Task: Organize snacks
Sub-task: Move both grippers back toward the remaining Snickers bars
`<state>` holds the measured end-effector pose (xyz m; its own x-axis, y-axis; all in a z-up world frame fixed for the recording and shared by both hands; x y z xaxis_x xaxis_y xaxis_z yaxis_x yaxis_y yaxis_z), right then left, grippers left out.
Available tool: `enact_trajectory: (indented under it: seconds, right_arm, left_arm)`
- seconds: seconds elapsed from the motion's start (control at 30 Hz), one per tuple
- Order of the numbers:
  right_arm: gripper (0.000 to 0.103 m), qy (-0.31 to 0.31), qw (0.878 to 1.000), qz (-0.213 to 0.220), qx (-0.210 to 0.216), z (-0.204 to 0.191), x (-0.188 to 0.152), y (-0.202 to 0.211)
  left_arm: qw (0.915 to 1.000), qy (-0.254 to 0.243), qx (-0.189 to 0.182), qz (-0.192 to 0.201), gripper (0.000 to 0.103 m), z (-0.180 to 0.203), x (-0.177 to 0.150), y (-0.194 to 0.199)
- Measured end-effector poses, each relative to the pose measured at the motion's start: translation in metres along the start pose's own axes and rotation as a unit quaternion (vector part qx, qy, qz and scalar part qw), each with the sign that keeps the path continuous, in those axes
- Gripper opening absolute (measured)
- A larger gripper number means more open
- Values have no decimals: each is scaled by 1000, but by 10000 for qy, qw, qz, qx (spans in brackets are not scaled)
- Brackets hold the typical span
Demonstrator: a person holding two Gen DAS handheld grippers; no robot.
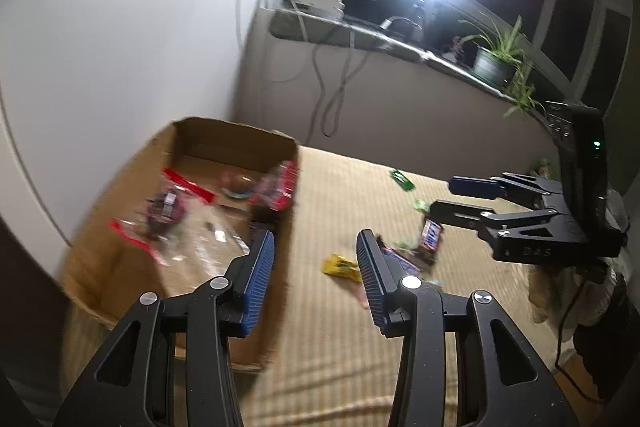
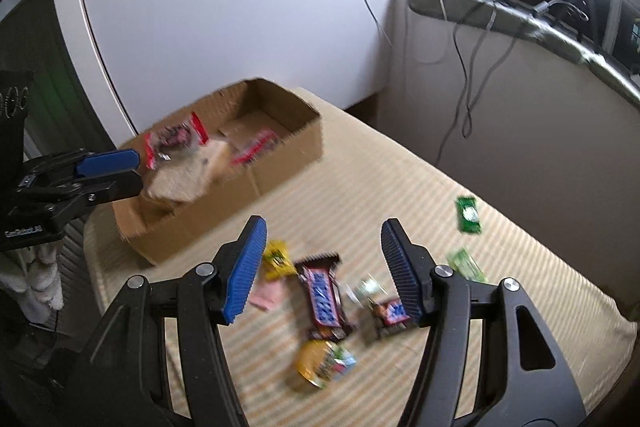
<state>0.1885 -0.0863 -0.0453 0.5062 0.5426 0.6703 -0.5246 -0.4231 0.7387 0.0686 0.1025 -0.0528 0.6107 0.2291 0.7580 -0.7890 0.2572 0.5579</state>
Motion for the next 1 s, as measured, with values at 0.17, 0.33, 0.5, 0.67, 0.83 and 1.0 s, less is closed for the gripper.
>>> enact_trajectory:
  seconds: [0.17, 0.33, 0.5, 0.67, 0.83, 1.0]
  right_arm:
    - [62, -117, 9995, -203, 218, 14, -17, -5]
    - [57, -30, 9987, -391, 340, 15, -37, -11]
    - [50, -33, 9971, -600, 468, 15, -54, -23]
    - [44, -52, 9948, -731, 702, 10, -55, -39]
    - [38, 64, 9923, -885, 861, 4, -55, -56]
    - [36, 151, 9908, -1014, 886, 2, -55, -72]
  left_arm:
    - [9994, -142, -187, -247, 42, 24, -13, -17]
    - [9979, -211, -306, -533, 42, 39, -26, -36]
    - [9966, -108, -342, -738, 42, 42, -34, -56]
    - [9956, -10, -301, -889, 42, 41, -38, -74]
    - [9947, 205, -241, -983, 42, 30, -36, -87]
    - [9929, 389, -253, -1091, 42, 21, -38, -98]
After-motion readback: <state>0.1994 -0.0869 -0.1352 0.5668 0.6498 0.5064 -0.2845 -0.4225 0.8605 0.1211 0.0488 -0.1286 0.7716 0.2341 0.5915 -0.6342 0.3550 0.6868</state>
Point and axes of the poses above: each gripper's, at about its wrist camera, not at the fingertips, and y roughly against the way its jaws point, z to its right, x to its top, the point moved 2 cm from there along -y, roughly the way its jaws point, and after that the axes turned 8 degrees about -x, right-handed, at the moved point
